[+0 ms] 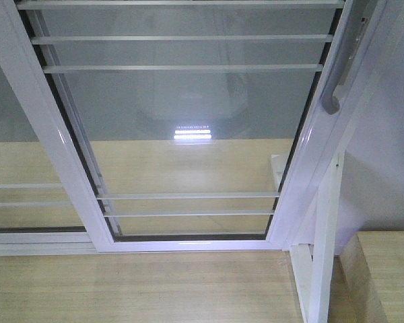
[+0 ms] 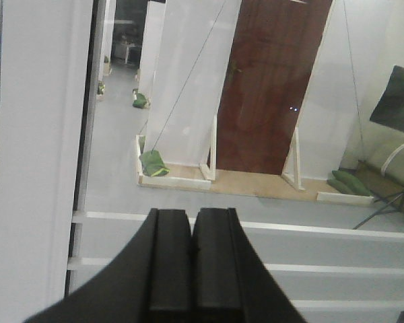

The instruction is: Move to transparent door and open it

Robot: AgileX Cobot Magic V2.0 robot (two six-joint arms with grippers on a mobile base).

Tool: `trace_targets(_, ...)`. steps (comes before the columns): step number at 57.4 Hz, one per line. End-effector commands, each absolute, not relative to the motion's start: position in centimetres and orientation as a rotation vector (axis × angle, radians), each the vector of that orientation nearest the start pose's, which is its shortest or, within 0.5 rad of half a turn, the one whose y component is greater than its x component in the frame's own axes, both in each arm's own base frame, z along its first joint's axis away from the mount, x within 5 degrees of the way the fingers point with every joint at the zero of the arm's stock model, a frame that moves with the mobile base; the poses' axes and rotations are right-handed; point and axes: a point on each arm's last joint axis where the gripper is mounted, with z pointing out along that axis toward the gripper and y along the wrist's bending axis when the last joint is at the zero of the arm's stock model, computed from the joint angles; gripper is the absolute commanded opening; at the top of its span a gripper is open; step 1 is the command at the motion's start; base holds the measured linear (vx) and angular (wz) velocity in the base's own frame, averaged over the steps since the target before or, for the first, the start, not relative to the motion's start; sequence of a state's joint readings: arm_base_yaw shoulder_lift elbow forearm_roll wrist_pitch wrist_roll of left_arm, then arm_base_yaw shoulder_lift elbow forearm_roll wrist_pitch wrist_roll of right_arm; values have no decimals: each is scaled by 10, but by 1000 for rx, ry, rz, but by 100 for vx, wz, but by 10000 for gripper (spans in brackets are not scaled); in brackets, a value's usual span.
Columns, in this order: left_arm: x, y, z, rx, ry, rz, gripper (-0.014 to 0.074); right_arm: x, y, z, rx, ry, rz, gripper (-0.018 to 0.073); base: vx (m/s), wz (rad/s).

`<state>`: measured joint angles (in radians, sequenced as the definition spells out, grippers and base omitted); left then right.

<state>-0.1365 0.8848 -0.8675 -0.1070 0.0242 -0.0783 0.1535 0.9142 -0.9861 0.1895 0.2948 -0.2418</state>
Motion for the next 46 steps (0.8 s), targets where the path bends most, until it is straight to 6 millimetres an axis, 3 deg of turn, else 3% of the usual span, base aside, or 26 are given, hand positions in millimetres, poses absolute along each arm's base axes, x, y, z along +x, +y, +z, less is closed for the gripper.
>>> trace_targets(1,192,-26,427,-55,1423,-276,3,193,32,437,-199,1588,95,-4,0,0)
trace_targets(13,192,-26,424,-39,1460,-261,8,195,33,434,-203,1606,96,8,0,0)
trace_targets(22,197,-27,419,-36,1500,-258,74,195,33,434,-203,1606,96,97,0,0)
trace_targets(40,202,-28,414,-37,1533,-257,361,195,33,434,-204,1607,96,542,0,0)
trace_targets(46,202,-28,414,-37,1534,-257,418,197,33,433,-206,1611,92,608,0,0)
